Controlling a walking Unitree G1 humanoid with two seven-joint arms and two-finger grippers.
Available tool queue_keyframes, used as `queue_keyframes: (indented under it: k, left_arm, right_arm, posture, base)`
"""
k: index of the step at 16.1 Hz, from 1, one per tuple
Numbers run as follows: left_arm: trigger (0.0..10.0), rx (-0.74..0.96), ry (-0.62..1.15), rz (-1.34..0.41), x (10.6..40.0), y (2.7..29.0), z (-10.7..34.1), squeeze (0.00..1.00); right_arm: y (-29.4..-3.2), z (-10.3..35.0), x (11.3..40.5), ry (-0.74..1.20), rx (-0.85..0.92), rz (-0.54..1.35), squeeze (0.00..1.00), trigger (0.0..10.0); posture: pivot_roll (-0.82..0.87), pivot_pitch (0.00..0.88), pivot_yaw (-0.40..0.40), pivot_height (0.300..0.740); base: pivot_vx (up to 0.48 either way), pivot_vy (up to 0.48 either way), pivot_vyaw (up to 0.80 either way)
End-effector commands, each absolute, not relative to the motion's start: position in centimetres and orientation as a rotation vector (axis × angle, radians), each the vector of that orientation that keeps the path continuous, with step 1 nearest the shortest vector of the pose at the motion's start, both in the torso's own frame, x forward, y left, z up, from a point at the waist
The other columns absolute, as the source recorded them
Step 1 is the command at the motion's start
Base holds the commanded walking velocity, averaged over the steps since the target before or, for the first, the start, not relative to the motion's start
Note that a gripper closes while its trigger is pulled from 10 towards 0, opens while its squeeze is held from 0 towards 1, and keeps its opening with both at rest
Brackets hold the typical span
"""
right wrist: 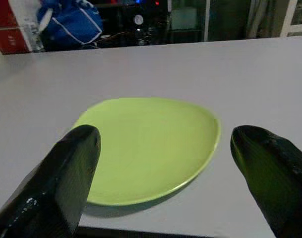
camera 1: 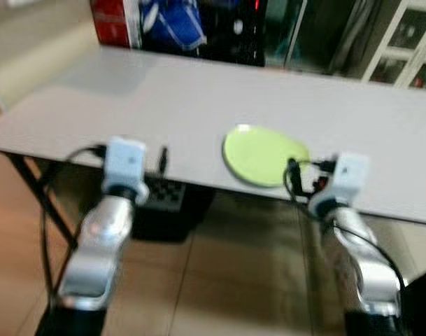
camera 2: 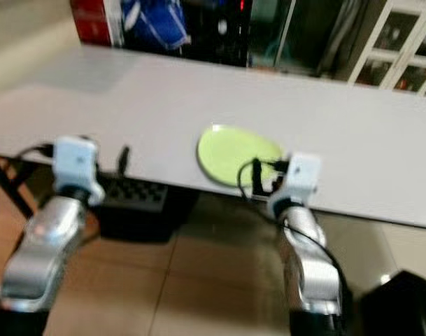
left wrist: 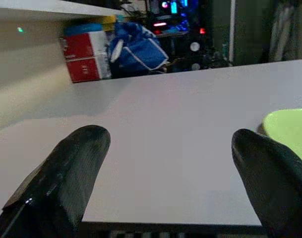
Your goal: Setting the table
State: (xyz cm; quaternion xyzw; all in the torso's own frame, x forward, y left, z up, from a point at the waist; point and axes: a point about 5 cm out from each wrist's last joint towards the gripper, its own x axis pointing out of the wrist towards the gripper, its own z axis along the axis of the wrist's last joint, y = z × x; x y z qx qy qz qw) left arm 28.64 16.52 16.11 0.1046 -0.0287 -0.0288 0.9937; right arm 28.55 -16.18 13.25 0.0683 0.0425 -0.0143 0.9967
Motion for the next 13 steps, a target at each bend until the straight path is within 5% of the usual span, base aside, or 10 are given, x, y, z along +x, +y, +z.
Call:
queue_keyframes:
  k: [1,9,13]
  left_arm:
    - [10.0,0.204,-0.066,-0.072,28.8,16.0,16.3,0.00]
    - [10.0,0.237,-0.058,-0.092,28.3,16.3,16.4,0.00]
    - [10.0,0.251,-0.073,-0.102,28.3,16.3,17.3,0.00]
  right_arm:
    - [-16.7,13.3,28.5,0.092,0.130,-0.054,0.00,10.0]
    - [-16.0,12.7,28.7,0.118,0.150,-0.022,0.00,10.0]
    - [-15.3,12.5,28.8,0.120,0.183,0.012,0.00,10.0]
  posture:
    - [0.04,0.000,-0.024,0.740]
    - [0.07,0.000,-0.031,0.740]
    - [0.13,0.000,-0.022,0.740]
  base:
    - [0.000,0.379,-0.63]
    - [0.000,0.377,-0.78]
    - [0.000,0.377,-0.13]
